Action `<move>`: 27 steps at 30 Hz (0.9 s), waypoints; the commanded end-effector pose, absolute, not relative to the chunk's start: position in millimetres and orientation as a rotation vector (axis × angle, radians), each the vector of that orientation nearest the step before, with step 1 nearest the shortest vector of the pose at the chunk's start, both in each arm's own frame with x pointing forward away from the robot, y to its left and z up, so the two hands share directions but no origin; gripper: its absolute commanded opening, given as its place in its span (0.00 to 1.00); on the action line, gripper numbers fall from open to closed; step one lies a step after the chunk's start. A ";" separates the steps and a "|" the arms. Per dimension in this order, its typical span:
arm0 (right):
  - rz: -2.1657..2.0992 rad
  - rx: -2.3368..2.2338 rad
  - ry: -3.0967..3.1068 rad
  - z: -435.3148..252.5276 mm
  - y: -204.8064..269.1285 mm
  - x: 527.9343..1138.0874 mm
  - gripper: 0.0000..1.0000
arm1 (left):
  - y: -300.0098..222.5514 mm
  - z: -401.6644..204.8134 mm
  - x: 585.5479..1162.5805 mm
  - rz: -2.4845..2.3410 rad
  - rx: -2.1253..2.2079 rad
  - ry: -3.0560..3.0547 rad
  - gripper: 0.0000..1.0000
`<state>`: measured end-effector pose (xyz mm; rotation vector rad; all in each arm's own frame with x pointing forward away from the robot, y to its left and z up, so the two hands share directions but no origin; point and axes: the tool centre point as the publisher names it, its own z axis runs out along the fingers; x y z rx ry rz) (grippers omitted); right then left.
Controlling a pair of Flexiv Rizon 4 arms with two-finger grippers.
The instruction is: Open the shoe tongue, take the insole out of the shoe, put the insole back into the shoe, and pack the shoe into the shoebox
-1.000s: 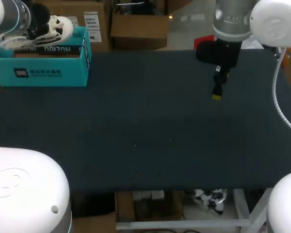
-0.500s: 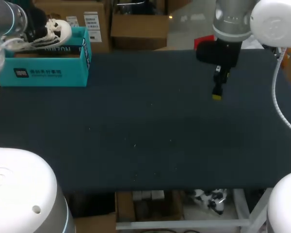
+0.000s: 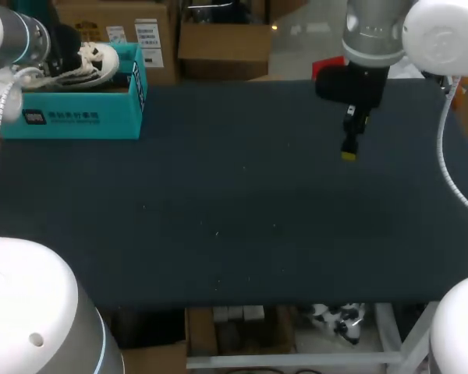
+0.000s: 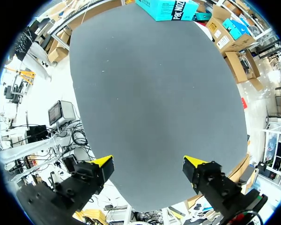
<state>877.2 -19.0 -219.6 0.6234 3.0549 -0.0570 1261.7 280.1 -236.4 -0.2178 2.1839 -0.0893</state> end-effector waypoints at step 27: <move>-0.060 0.624 3.055 -219.0 -18.9 877.1 1.00 | 258.1 -239.1 1242.0 -0.108 -0.157 2.223 1.00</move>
